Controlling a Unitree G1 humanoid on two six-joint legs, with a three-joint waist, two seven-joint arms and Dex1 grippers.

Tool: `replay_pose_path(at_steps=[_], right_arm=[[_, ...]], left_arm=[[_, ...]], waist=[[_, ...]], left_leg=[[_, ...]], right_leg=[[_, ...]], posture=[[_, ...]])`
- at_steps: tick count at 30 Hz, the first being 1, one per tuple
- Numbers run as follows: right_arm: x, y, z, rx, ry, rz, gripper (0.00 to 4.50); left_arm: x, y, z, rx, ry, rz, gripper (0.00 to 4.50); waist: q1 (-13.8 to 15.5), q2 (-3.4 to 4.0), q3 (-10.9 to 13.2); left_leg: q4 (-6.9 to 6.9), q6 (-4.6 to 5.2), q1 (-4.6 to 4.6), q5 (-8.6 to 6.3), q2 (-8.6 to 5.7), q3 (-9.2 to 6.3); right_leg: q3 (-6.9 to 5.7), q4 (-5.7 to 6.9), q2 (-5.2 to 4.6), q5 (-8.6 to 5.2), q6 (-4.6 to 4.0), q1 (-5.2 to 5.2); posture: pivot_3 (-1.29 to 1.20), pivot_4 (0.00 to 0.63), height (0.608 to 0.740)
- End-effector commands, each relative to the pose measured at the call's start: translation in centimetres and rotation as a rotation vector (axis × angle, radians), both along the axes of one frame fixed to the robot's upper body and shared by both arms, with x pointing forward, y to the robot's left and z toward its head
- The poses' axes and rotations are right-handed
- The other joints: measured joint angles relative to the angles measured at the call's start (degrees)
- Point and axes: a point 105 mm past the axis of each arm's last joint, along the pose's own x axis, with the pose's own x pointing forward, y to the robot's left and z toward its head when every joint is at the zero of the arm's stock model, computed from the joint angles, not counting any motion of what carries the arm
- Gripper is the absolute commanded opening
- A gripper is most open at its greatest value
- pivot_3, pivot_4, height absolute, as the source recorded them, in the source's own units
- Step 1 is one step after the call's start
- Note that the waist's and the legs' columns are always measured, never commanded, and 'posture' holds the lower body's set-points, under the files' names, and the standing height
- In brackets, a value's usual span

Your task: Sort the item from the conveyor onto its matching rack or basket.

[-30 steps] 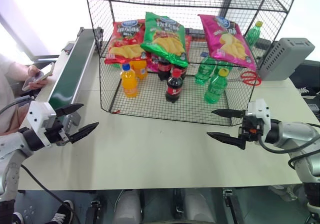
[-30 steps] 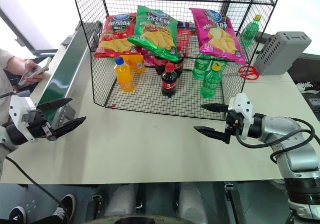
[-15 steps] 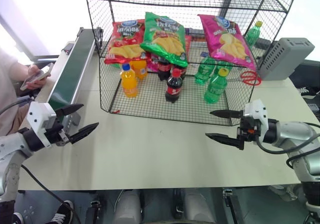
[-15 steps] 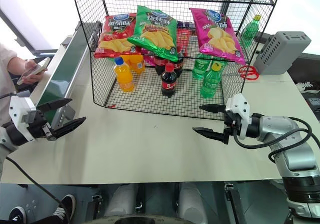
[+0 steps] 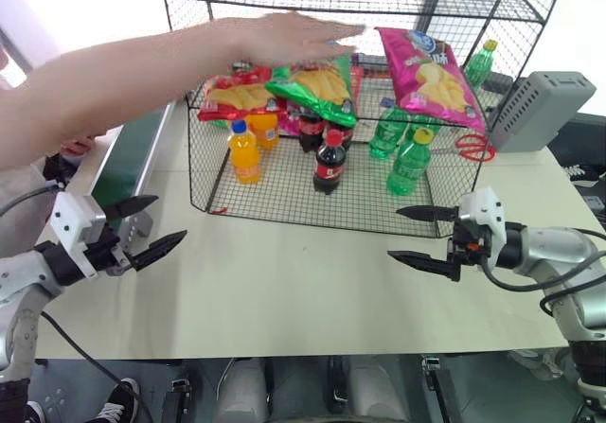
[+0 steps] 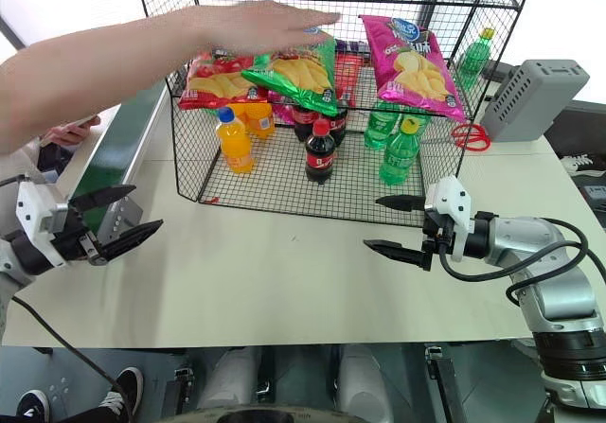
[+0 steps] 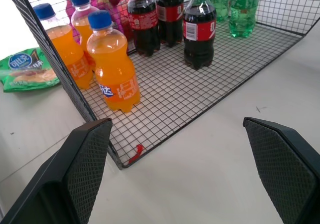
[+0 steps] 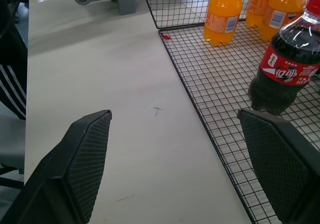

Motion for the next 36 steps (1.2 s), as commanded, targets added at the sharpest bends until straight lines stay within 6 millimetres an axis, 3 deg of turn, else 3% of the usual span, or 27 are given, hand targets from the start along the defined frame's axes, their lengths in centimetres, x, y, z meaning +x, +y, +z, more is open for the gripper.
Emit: replay_pose_path(at_steps=[1,12,21,36], right_arm=[[0.2,-0.1,0.7,0.004,-0.038,0.001,4.20],[0.4,-0.7,0.5,-0.013,-0.057,-0.013,4.20],[0.9,-1.0,0.7,-0.023,-0.084,-0.032,4.20],[0.6,-0.9,0.7,-0.040,-0.082,-0.019,4.20]], left_arm=[[-0.1,-0.2,1.3,-0.006,-0.056,-0.007,4.50],[0.2,-0.2,1.3,-0.005,-0.065,-0.004,4.50],[1.8,-0.4,1.7,-0.004,-0.112,-0.002,4.50],[1.2,-0.9,1.1,-0.005,-0.082,-0.033,4.50]], waist=[[0.0,0.00,0.0],[0.0,0.00,0.0],[0.0,0.00,0.0],[0.0,0.00,0.0]], left_leg=[[0.00,0.00,0.00,0.00,0.00,0.00],[0.00,0.00,0.00,0.00,0.00,0.00],[0.04,0.00,0.01,0.00,-0.01,0.02],[0.04,0.00,0.03,0.01,0.00,0.01]], right_leg=[[0.00,0.00,0.00,0.00,0.00,0.00],[0.00,0.01,0.00,0.00,0.00,0.00],[0.00,0.04,0.00,0.01,0.01,0.01],[0.00,0.08,0.00,0.01,0.02,0.01]], posture=[[0.00,0.150,0.740],[0.00,0.150,0.740],[0.00,0.150,0.740],[0.00,0.150,0.740]])
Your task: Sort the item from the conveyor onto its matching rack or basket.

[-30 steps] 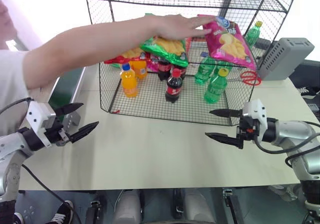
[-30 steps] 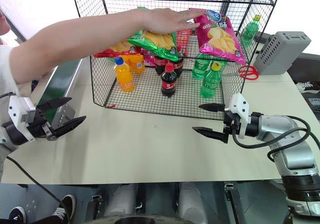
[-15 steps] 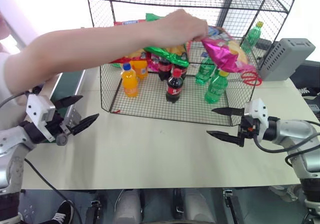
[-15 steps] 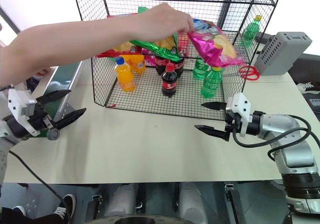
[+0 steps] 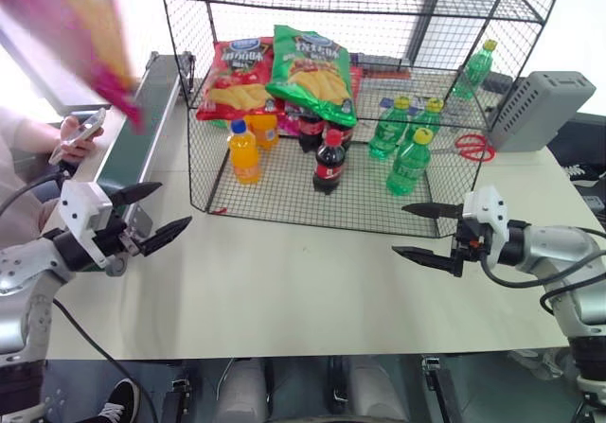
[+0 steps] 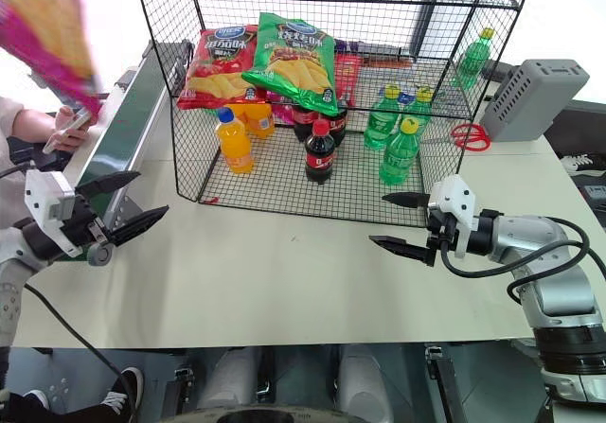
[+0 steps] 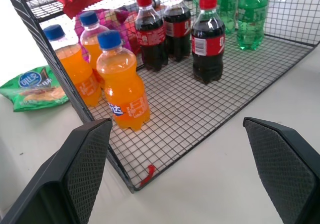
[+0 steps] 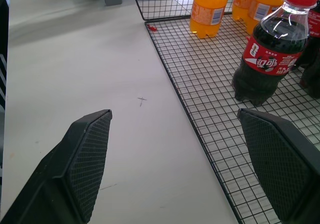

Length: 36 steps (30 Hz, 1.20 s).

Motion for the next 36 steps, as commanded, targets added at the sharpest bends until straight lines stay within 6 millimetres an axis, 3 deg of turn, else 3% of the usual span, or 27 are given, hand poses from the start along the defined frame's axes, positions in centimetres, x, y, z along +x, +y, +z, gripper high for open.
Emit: replay_pose_path(at_steps=[1,21,36], right_arm=[[-0.1,0.1,1.1,-0.014,-0.053,0.015,4.20],[-0.2,0.6,0.8,-0.013,-0.037,0.042,4.20],[0.7,1.8,0.7,-0.006,-0.042,0.089,4.20]], left_arm=[[-0.3,-0.5,0.8,0.008,-0.030,-0.033,4.50],[-0.7,-0.6,0.3,0.028,0.000,-0.044,4.50],[-1.6,0.6,0.4,0.031,-0.003,0.017,4.50]], waist=[[0.0,0.00,0.0],[0.0,0.00,0.0],[0.0,0.00,0.0]], left_leg=[[0.00,0.00,0.00,0.00,0.00,0.00],[0.00,0.00,0.00,0.00,0.00,0.00],[0.00,0.00,0.01,0.00,0.00,0.00]], right_leg=[[0.00,0.00,0.00,0.00,0.00,0.00],[0.00,0.00,0.00,0.00,0.00,0.00],[0.00,0.00,-0.01,0.00,0.00,0.00]], posture=[[0.00,0.150,0.740],[0.00,0.150,0.740],[0.00,0.150,0.740]])
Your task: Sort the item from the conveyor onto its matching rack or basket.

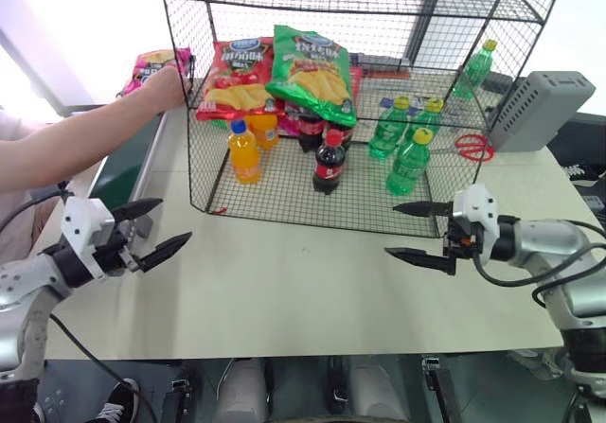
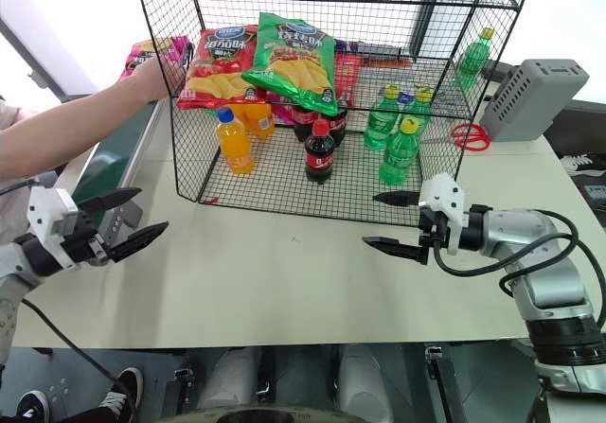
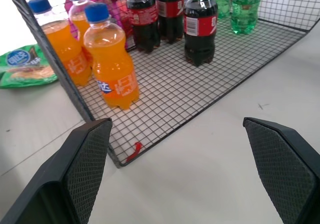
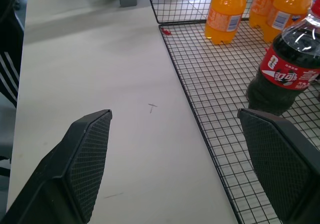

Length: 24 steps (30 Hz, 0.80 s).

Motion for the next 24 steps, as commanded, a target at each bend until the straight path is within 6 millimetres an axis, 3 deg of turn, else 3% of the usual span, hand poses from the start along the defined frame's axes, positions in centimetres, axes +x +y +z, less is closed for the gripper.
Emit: replay_pose_path(at_steps=[1,12,18,24], right_arm=[[0.3,0.6,0.7,0.014,-0.038,0.024,4.20],[0.1,2.3,0.7,0.073,-0.017,0.077,4.20],[-0.1,5.1,0.4,0.145,0.011,0.126,4.20],[-0.8,7.8,0.7,0.243,0.105,0.221,4.36]], left_arm=[[-0.3,0.3,1.5,0.016,-0.053,0.003,4.50],[-1.1,1.7,1.1,0.113,-0.069,0.044,4.50],[-1.5,3.6,0.7,0.230,-0.103,0.135,4.50],[-3.4,5.4,0.3,0.371,-0.151,0.202,4.50]], waist=[[0.0,0.00,0.0],[0.0,0.00,0.0],[-0.2,0.01,0.0],[-0.4,0.01,0.0]], left_leg=[[0.00,0.00,0.00,0.00,0.00,0.00],[0.00,0.00,0.00,0.00,0.01,0.01],[-0.01,0.00,0.00,0.00,0.02,0.01],[-0.02,0.00,0.01,0.00,0.05,0.02]], right_leg=[[0.00,0.00,0.00,0.00,0.00,0.00],[0.00,0.00,0.00,0.00,-0.01,0.00],[0.00,0.01,0.01,0.00,-0.01,-0.02],[-0.01,0.00,0.01,-0.01,-0.02,-0.03]], posture=[[0.00,0.150,0.740],[0.00,0.150,0.740],[0.00,0.150,0.740],[0.00,0.150,0.740]])
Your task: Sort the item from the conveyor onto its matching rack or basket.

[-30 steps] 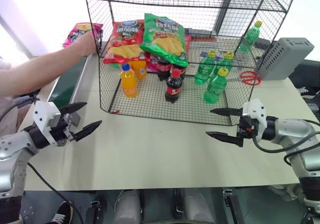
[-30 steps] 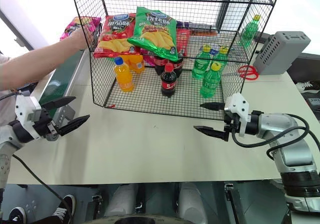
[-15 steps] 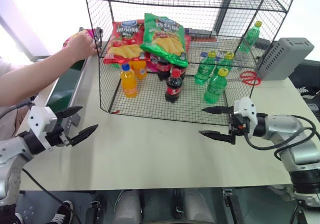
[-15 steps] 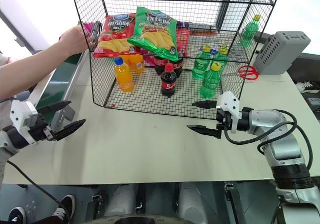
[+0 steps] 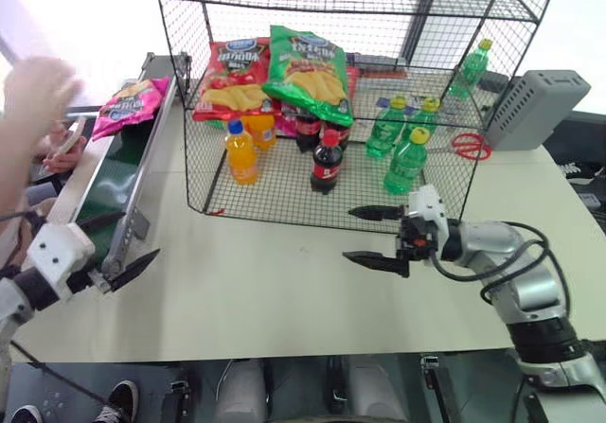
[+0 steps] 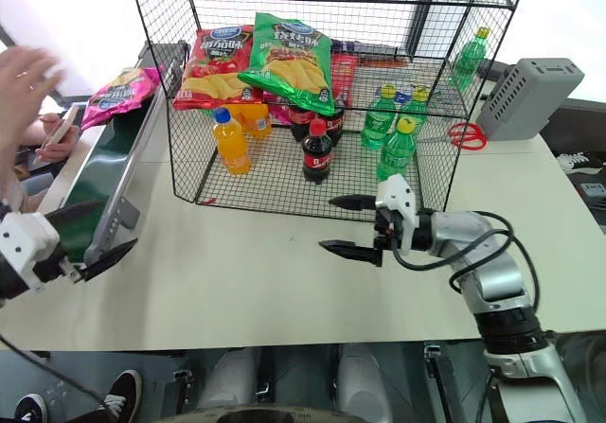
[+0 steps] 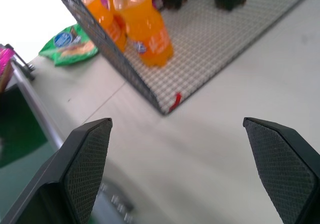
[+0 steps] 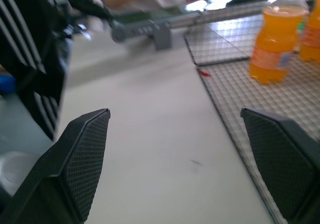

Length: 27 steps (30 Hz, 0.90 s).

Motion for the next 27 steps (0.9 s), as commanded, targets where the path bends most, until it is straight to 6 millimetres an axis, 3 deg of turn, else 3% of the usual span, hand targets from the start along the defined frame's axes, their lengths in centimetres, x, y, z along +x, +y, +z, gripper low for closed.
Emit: replay_pose_path(at_steps=[1,5,10,15,22,27], right_arm=[[-0.6,1.6,1.3,0.027,-0.031,0.070,4.36],[-0.5,3.0,1.4,0.046,-0.063,0.091,4.36],[-0.5,4.7,1.9,0.093,-0.053,0.139,4.36],[-1.8,6.1,1.5,0.070,-0.030,0.264,4.36],[-2.2,7.1,1.5,0.073,-0.003,0.313,4.36],[-2.2,7.1,1.6,0.075,-0.001,0.313,4.36]], left_arm=[[-0.7,1.4,2.0,0.104,-0.111,0.045,4.50],[-1.6,2.8,2.7,0.208,-0.180,0.100,4.50],[-4.1,5.1,1.8,0.426,-0.166,0.145,4.50],[-5.4,7.2,1.3,0.634,-0.165,0.153,4.50],[-6.7,8.5,-1.2,0.670,-0.105,0.164,4.50],[-6.2,8.9,-1.2,0.687,-0.135,0.181,4.50]], waist=[[0.2,-0.01,0.0],[0.2,-0.01,0.0],[-0.4,-0.02,0.0],[-0.7,-0.12,-0.1],[-1.0,-0.11,-0.1],[-0.8,-0.13,-0.1]], left_leg=[[0.00,0.00,-0.01,0.00,0.00,0.00],[0.00,0.00,-0.01,0.00,0.00,0.00],[0.00,0.00,-0.01,0.00,0.02,0.07],[-0.03,0.00,-0.03,-0.01,0.04,0.03],[-0.06,0.00,-0.04,-0.01,0.07,0.10],[-0.07,0.00,-0.05,-0.01,0.07,0.09]], right_leg=[[0.00,0.00,0.00,0.00,-0.01,0.00],[0.00,-0.01,-0.02,0.00,-0.01,0.00],[0.00,0.00,-0.02,0.00,-0.01,-0.05],[-0.04,0.00,-0.04,-0.01,-0.03,-0.07],[-0.04,0.00,-0.10,-0.01,-0.03,-0.13],[-0.05,0.00,-0.13,-0.01,-0.03,-0.14]], posture=[[0.00,0.150,0.740],[0.00,0.150,0.740],[0.00,0.150,0.740],[0.00,0.150,0.740],[0.00,0.150,0.740],[0.00,0.150,0.740]])
